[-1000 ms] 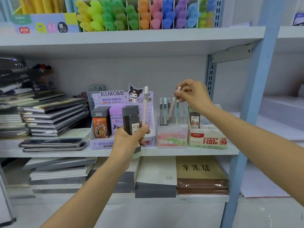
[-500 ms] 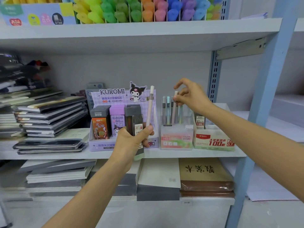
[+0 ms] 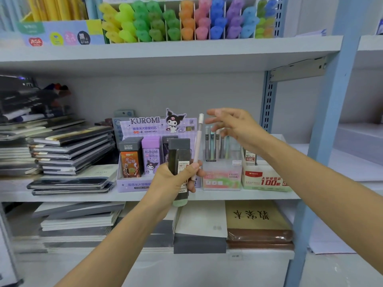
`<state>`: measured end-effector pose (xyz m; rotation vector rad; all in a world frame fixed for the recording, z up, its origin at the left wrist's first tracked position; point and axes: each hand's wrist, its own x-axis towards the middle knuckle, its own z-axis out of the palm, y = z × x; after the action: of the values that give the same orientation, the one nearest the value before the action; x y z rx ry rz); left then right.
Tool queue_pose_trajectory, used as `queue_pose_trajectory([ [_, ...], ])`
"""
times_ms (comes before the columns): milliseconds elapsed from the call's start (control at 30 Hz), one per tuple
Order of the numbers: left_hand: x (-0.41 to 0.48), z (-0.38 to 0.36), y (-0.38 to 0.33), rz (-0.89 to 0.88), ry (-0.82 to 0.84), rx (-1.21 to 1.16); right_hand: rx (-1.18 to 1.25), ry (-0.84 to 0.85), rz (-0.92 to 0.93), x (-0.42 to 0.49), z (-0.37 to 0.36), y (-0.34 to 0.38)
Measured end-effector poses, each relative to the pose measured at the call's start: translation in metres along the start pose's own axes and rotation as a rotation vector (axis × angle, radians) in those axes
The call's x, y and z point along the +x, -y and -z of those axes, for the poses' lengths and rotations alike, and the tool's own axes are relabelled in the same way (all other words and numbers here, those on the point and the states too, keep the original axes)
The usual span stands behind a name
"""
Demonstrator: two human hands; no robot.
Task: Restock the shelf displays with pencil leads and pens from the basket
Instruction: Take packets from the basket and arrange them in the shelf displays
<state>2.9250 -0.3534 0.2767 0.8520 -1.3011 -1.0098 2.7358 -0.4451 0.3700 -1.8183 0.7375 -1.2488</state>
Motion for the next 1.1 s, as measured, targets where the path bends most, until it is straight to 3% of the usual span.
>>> queue_pose_trajectory([
  [100,-0.001,-0.005,-0.001,0.012,0.055,-0.023,0.14,0.185,-0.01,-0.015,-0.008,0.006],
  [300,-0.006,-0.015,-0.005,0.09,0.055,-0.12,0.181,0.115,-0.017,-0.022,-0.01,0.011],
  [467,-0.008,-0.019,-0.009,0.128,0.037,-0.116,0.064,0.13,0.004,-0.025,-0.001,0.018],
  [600,-0.004,-0.016,-0.01,0.188,-0.071,-0.147,0.061,-0.02,0.023,-0.014,0.019,0.024],
  [800,0.002,-0.01,-0.009,0.254,-0.145,-0.329,-0.219,-0.25,0.089,0.008,0.053,0.011],
  [1100,0.001,-0.007,-0.005,0.187,-0.018,-0.227,-0.617,-0.195,0.054,0.016,0.033,-0.026],
])
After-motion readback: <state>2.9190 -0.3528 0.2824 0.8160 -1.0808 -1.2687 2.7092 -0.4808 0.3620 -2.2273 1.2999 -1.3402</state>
